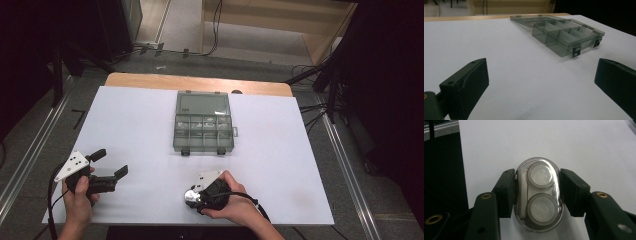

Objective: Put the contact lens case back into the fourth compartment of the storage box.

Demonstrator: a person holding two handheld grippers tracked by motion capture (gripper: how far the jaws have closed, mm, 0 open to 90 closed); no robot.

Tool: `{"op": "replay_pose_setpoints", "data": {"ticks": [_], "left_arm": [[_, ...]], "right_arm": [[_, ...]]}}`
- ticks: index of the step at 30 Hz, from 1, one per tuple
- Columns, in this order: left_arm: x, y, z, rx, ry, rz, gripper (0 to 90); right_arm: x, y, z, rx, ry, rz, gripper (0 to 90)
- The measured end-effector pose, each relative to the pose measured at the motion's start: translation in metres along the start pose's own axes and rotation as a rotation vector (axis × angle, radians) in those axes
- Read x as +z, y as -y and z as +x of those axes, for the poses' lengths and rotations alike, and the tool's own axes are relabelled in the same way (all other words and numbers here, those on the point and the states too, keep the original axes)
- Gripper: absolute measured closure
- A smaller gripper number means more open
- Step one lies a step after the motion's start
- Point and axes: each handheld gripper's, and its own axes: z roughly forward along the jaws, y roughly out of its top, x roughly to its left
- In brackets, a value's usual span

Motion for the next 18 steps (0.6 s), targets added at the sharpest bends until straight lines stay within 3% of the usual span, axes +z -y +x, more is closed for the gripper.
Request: {"op": "replay_pose_setpoints", "data": {"ticks": [9, 18], "left_arm": [[0.000, 0.000, -0.001, 0.007, 0.002, -0.002, 0.0], [0.001, 0.000, -0.002, 0.005, 0.005, -0.002, 0.0]], "right_arm": [[-0.002, -0.001, -0.002, 0.005, -0.014, -0.013, 46.8], [-0.013, -0.004, -0.008, 0.051, -0.009, -0.059, 46.9]]}}
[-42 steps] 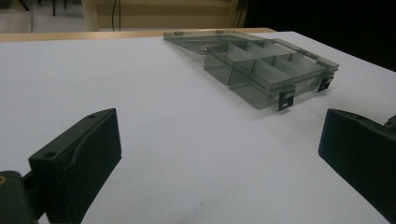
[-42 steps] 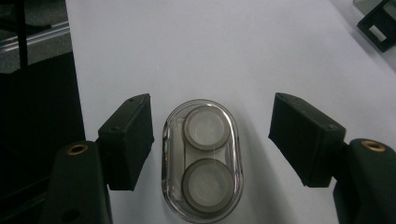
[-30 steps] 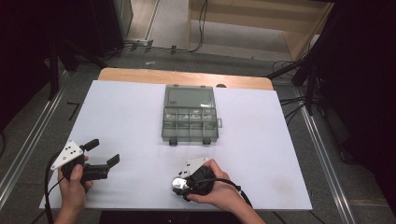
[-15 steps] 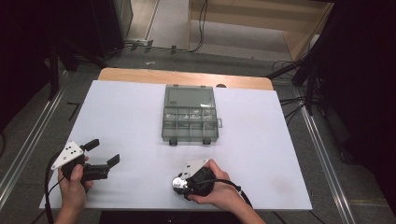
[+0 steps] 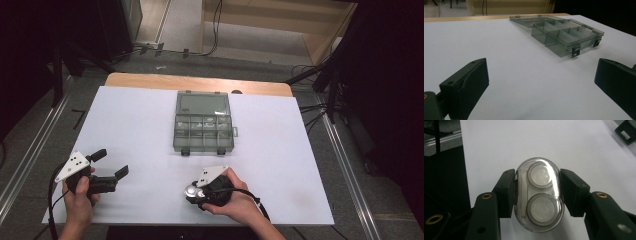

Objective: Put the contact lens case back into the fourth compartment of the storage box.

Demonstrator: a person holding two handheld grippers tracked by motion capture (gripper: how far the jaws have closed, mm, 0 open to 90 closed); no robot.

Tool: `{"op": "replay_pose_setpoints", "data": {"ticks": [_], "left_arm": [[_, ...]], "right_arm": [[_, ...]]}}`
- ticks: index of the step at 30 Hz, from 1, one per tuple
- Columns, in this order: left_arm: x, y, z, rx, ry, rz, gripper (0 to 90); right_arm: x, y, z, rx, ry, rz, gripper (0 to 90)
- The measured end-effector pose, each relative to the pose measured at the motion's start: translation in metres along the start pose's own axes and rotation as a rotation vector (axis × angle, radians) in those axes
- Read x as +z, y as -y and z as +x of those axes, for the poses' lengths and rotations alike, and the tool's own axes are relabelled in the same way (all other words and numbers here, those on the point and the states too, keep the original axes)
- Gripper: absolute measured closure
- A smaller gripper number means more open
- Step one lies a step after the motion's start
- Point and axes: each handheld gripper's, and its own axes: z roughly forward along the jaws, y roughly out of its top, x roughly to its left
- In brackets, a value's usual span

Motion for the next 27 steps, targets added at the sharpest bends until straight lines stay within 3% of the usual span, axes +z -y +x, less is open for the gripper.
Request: {"op": "replay_pose_setpoints", "data": {"ticks": [8, 27], "left_arm": [[-0.001, -0.001, -0.002, 0.006, 0.001, -0.006, 0.0], [0.000, 0.000, -0.003, 0.016, 0.012, -0.007, 0.0]], "right_arm": [[-0.012, -0.002, -0.006, 0.040, -0.001, -0.041, 46.9], [-0.029, -0.006, -0.020, 0.074, 0.016, -0.084, 46.9]]}}
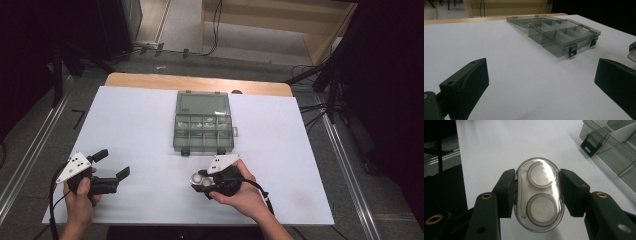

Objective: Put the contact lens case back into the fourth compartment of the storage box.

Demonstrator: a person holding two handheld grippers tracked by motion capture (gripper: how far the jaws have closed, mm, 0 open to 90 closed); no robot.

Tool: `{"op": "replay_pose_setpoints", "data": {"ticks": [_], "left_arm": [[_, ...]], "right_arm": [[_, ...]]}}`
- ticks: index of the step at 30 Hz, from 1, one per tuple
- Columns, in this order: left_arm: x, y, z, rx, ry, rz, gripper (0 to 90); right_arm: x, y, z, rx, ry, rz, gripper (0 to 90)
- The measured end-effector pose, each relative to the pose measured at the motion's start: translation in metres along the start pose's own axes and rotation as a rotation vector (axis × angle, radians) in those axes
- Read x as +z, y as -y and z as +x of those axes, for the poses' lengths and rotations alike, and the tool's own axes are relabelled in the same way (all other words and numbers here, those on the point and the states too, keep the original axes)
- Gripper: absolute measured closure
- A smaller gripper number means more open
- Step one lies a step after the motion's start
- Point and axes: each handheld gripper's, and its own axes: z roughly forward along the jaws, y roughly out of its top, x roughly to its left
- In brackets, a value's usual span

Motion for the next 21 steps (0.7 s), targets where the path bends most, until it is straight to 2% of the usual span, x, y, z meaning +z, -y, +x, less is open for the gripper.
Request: {"op": "replay_pose_setpoints", "data": {"ticks": [8, 21], "left_arm": [[0.000, 0.001, 0.001, -0.009, 0.002, -0.003, 0.0], [-0.001, 0.000, 0.000, 0.001, 0.000, -0.009, 0.0]], "right_arm": [[-0.006, -0.003, -0.006, 0.017, 0.018, -0.018, 46.9], [-0.015, -0.008, -0.016, 0.049, 0.049, -0.038, 46.9]]}}
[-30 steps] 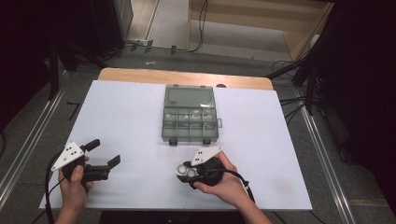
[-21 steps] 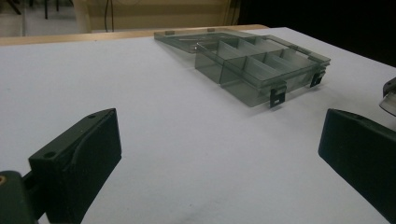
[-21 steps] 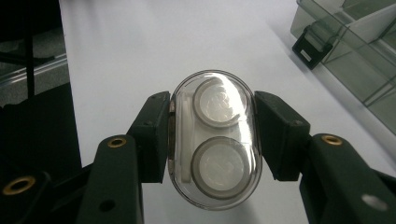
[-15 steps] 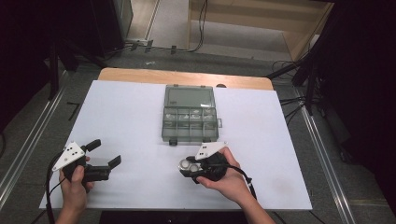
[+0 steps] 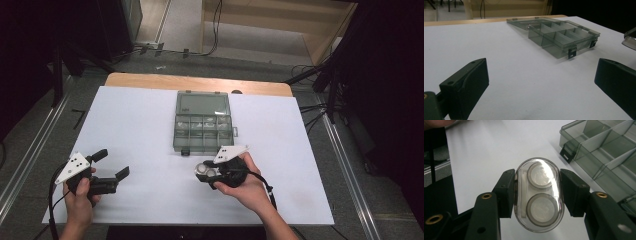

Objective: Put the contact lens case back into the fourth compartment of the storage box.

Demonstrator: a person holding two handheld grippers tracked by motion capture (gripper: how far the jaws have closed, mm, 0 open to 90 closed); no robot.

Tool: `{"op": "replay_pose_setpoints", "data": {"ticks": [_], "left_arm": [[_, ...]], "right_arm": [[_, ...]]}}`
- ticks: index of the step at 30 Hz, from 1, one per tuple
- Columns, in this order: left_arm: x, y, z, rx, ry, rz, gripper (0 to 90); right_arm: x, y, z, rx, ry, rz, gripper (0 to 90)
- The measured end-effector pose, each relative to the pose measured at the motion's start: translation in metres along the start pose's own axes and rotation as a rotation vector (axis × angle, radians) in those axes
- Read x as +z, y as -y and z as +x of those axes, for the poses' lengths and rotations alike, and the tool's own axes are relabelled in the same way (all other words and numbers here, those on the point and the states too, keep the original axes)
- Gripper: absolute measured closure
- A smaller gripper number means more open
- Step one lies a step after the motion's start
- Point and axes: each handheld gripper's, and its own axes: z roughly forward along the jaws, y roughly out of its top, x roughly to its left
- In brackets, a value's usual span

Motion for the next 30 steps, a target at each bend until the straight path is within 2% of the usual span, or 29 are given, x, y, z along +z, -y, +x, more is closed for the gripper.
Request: {"op": "replay_pose_setpoints", "data": {"ticks": [15, 30], "left_arm": [[0.001, 0.000, -0.001, 0.000, 0.012, -0.005, 0.0], [0.001, 0.000, -0.001, 0.002, 0.005, -0.005, 0.0]], "right_arm": [[-0.008, -0.008, -0.014, 0.025, 0.027, -0.017, 46.9], [-0.018, -0.012, -0.031, 0.048, 0.058, -0.030, 46.9]]}}
